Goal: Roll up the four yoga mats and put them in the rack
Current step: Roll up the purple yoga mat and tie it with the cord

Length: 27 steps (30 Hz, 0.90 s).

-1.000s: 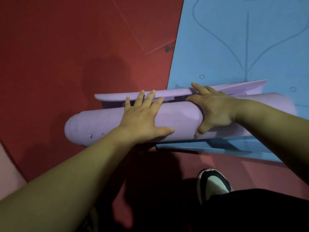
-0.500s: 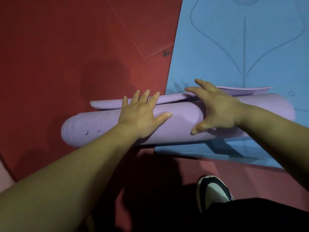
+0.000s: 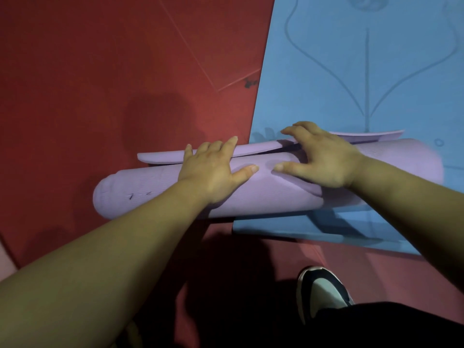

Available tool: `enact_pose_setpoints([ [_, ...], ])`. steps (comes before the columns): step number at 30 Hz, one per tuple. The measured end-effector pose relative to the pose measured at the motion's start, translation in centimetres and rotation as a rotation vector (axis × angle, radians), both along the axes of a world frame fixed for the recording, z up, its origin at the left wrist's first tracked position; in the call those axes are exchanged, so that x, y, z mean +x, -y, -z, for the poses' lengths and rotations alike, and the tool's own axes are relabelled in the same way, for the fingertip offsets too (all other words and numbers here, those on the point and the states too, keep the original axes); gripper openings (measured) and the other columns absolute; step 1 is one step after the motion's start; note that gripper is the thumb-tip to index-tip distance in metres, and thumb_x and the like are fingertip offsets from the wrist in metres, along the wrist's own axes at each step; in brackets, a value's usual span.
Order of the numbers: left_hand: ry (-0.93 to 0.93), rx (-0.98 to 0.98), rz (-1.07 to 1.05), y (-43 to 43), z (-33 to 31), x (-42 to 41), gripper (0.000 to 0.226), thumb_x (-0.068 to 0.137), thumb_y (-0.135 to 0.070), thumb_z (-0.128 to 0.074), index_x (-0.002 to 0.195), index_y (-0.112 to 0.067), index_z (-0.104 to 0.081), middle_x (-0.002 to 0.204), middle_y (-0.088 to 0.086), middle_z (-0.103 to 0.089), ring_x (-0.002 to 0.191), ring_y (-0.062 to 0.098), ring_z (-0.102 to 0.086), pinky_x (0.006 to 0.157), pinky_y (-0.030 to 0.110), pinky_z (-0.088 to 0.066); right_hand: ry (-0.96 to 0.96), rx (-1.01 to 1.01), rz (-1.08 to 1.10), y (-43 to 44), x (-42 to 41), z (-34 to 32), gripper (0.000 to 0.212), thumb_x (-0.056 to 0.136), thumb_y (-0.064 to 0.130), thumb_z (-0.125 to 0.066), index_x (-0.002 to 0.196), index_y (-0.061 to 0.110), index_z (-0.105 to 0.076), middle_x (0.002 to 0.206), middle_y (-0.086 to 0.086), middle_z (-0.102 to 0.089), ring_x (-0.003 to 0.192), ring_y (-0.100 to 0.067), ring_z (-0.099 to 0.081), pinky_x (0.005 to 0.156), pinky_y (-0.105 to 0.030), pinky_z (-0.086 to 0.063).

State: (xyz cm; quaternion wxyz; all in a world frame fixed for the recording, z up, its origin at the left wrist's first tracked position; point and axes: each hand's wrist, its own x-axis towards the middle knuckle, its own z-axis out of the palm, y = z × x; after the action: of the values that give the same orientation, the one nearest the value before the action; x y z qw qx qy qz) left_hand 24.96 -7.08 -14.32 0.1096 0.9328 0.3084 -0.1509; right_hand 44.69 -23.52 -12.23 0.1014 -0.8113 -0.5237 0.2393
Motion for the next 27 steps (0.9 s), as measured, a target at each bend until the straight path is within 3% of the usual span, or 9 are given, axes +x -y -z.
enact_pose_setpoints([
  [3, 0.021, -0.01, -0.003, -0.4, 0.1, 0.4, 0.095, 0.081, -0.087, -0.018, 0.159, -0.033, -0.018, 0.16, -0.001, -0.033, 0.148, 0.026, -0.028, 0.121, 0.06, -0.014, -0.01, -0.069, -0.02, -1.1, 0.4, -0.2, 0.093, 0.08, 0.074, -0.061, 0.156, 0.032, -0.028, 0.163, -0.004, -0.025, 0.147, -0.025, -0.032, 0.117, -0.034, -0.026],
  [7, 0.041, 0.027, 0.03, -0.9, 0.0, 0.6, 0.093, 0.083, -0.084, -0.018, 0.159, -0.031, -0.022, 0.153, 0.001, -0.042, 0.138, 0.029, -0.038, 0.114, 0.052, -0.03, -0.09, -0.074, 0.021, -2.6, 1.3, -0.2, 0.085, 0.085, 0.061, -0.067, 0.155, 0.032, -0.028, 0.162, -0.001, -0.025, 0.138, -0.025, -0.043, 0.112, -0.033, -0.032],
  [10, 0.034, 0.017, 0.046, -0.9, 0.1, 0.6, 0.091, 0.084, -0.083, -0.018, 0.159, -0.031, -0.022, 0.153, 0.002, -0.044, 0.136, 0.03, -0.041, 0.112, 0.051, -0.032, -0.142, -0.071, 0.054, -3.3, 1.5, 0.0, 0.082, 0.085, 0.055, -0.068, 0.154, 0.032, -0.029, 0.16, 0.002, -0.028, 0.136, -0.022, -0.045, 0.11, -0.031, -0.033],
  [13, 0.008, -0.053, 0.029, -1.5, 0.1, 1.0, 0.091, 0.085, -0.085, -0.021, 0.159, -0.032, -0.019, 0.157, 0.003, -0.041, 0.141, 0.03, -0.039, 0.118, 0.055, -0.025, -0.12, -0.02, 0.101, -3.1, 1.2, 0.1, 0.08, 0.085, 0.05, -0.068, 0.153, 0.032, -0.031, 0.157, -0.001, -0.036, 0.134, -0.024, -0.048, 0.109, -0.035, -0.038],
  [16, -0.005, -0.046, 0.025, -1.8, 0.1, 1.2, 0.096, 0.08, -0.088, -0.016, 0.157, -0.03, -0.024, 0.152, 0.004, -0.047, 0.135, 0.032, -0.045, 0.113, 0.055, -0.032, -0.008, 0.07, 0.183, -2.3, 0.6, 0.5, 0.072, 0.085, 0.046, -0.067, 0.148, 0.026, -0.039, 0.143, -0.008, -0.054, 0.124, -0.03, -0.056, 0.102, -0.039, -0.044],
  [21, 0.049, 0.112, 0.02, -0.8, 0.3, 0.6, 0.091, 0.08, -0.085, -0.015, 0.144, -0.028, -0.043, 0.133, 0.003, -0.058, 0.117, 0.031, -0.051, 0.093, 0.046, -0.039, 0.208, 0.047, 0.151, -1.4, -0.1, 1.1, 0.058, 0.088, 0.055, -0.056, 0.137, 0.025, -0.05, 0.12, -0.003, -0.07, 0.116, -0.031, -0.06, 0.098, -0.045, -0.041],
  [27, 0.089, 0.238, 0.021, 0.4, 0.6, -0.4, 0.086, 0.08, -0.082, -0.015, 0.133, -0.026, -0.054, 0.116, 0.005, -0.061, 0.105, 0.032, -0.054, 0.085, 0.044, -0.039, 0.19, -0.097, 0.11, -0.9, -0.5, 1.3, 0.065, 0.092, 0.072, -0.038, 0.14, 0.029, -0.047, 0.116, 0.001, -0.072, 0.113, -0.03, -0.062, 0.094, -0.042, -0.048],
])
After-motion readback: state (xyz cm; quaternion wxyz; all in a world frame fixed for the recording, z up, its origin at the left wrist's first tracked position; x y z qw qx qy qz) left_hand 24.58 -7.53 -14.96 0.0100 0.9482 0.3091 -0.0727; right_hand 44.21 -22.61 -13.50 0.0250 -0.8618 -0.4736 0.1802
